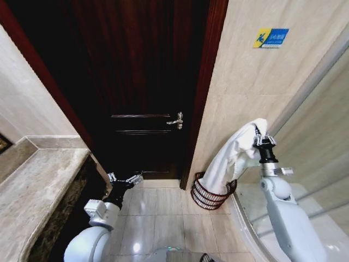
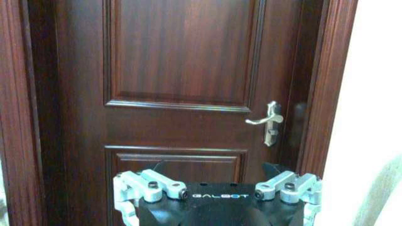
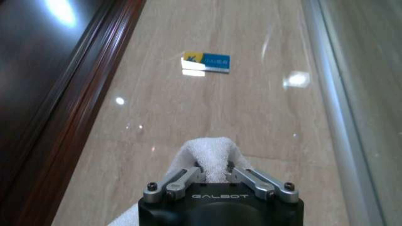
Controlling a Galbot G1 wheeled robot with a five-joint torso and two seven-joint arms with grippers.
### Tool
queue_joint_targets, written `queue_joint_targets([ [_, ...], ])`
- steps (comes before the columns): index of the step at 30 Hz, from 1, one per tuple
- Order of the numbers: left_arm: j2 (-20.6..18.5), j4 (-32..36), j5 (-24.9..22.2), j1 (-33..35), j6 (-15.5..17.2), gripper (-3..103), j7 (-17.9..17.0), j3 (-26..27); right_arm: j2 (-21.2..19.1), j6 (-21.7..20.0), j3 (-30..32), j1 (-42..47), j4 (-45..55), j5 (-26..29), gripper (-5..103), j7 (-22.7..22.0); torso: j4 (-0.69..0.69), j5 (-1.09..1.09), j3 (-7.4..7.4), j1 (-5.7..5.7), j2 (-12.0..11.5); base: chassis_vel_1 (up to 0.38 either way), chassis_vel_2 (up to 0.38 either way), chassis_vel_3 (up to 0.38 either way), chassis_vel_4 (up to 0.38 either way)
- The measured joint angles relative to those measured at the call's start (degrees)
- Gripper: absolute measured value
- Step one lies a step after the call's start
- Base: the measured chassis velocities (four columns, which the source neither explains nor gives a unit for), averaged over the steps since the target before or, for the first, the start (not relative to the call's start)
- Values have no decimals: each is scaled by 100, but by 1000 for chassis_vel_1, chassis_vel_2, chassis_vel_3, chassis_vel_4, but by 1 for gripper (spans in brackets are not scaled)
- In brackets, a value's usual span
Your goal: Discard the used towel into the hamper.
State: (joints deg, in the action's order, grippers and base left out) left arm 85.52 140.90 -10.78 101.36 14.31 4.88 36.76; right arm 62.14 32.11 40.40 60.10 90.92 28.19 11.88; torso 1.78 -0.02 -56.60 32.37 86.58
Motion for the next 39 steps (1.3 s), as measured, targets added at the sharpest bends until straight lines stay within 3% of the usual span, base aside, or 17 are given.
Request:
queue_joint_targets([
  [18, 0, 0, 0, 0, 0, 100, 0, 0, -2, -61, 104, 137, 36, 137, 10, 315, 1, 2, -1, 3, 1, -15, 17, 14, -16],
  [31, 0, 0, 0, 0, 0, 100, 0, 0, 137, -53, 162, 422, 186, 143, 10, -23, 1, 2, 0, 1, 1, -25, 26, 29, -20],
  [39, 0, 0, 0, 0, 0, 100, 0, 0, 145, -190, 250, 572, 246, 107, 10, 13, 0, 1, 0, 1, 1, 0, 0, 0, 0],
])
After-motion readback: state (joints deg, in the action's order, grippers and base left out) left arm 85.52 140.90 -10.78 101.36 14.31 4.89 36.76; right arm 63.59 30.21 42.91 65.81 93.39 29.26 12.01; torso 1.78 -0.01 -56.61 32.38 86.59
